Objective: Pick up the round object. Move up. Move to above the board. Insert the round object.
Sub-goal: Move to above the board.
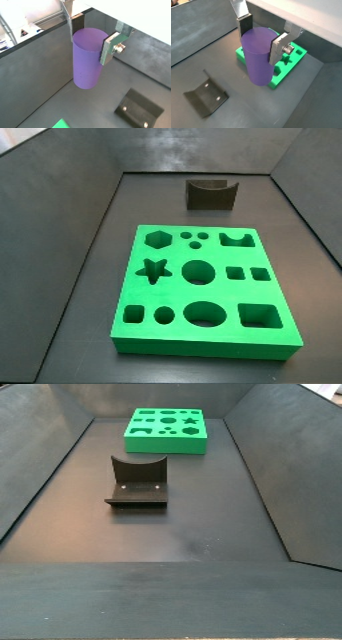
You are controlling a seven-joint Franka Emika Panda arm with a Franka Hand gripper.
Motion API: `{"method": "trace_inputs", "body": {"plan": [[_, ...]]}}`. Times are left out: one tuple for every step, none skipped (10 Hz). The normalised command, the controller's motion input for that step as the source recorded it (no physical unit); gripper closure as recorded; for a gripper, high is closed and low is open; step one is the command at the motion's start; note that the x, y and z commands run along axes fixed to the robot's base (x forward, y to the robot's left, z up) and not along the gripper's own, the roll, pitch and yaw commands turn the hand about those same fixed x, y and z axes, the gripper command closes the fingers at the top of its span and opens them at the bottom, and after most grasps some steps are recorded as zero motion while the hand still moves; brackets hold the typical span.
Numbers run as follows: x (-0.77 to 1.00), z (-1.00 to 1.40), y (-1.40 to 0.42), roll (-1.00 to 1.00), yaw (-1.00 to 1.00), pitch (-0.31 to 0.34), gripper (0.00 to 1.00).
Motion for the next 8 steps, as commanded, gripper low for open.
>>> {"method": "trace_inputs", "body": {"plan": [[0.14,0.07,-1.0,0.01,0.0,0.073,1.0],[0.15,0.07,-1.0,0.0,0.01,0.087,1.0],[0.17,0.08,-1.0,-0.01,0.01,0.101,1.0],[0.17,0.09,-1.0,0.0,0.01,0.112,1.0],[0.19,0.09,-1.0,0.0,0.01,0.123,1.0],[0.2,0.09,-0.86,0.01,0.01,0.136,1.0],[0.16,0.07,-0.57,0.01,0.01,0.133,1.0],[0.12,0.05,-0.33,0.02,0.01,0.12,1.0]]}}
